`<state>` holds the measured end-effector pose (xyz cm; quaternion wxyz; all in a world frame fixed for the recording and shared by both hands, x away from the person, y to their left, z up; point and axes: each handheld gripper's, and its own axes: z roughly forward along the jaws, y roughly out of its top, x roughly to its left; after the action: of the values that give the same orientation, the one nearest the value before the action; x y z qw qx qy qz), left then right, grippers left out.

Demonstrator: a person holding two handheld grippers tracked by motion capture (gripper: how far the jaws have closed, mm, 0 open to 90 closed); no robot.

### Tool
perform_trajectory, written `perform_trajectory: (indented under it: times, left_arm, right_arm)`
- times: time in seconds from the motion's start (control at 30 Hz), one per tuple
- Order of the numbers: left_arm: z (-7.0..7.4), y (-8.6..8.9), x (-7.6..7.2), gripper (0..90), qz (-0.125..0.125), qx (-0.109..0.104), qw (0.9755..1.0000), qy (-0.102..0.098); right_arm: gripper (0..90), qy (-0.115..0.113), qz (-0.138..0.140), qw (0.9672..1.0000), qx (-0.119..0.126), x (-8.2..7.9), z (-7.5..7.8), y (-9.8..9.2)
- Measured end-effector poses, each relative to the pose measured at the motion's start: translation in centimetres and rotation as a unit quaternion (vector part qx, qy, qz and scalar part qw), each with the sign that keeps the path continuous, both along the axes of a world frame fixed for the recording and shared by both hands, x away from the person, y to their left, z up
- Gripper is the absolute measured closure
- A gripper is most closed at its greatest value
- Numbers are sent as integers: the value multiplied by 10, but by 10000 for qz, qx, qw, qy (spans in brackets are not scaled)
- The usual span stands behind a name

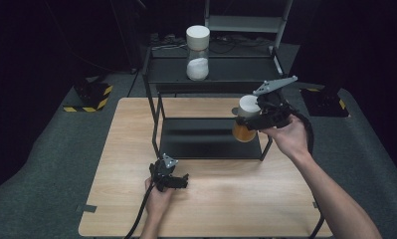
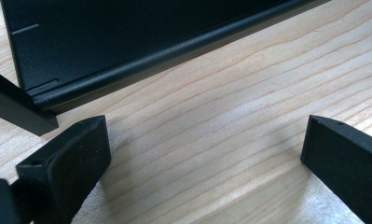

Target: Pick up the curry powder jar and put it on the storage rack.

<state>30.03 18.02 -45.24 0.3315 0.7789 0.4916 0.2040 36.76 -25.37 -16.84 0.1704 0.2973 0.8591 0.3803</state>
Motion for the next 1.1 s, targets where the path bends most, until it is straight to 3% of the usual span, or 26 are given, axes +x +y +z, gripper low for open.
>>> perform_trajectory:
  times: [0.47, 0.6, 0.67, 0.9, 1.1]
  left_arm:
    - [0, 0, 0, 14, 7, -9, 10000, -1]
    - [0, 0, 0, 14, 5, -5, 10000, 1]
    - [0, 0, 0, 14, 5, -7, 10000, 0]
    - [0, 0, 0, 14, 3, -4, 10000, 2]
    - [0, 0, 0, 14, 12, -23, 10000, 5]
  right_arm:
    - [343, -11, -89, 9999, 137, 13, 39, 0]
    - [343, -97, -90, 9999, 83, 16, 58, 7]
    - [343, -98, -100, 9998, 112, 16, 61, 8]
    - [343, -188, -66, 9996, 213, 23, 93, 19]
    - [343, -176, -159, 9992, 318, 35, 108, 28]
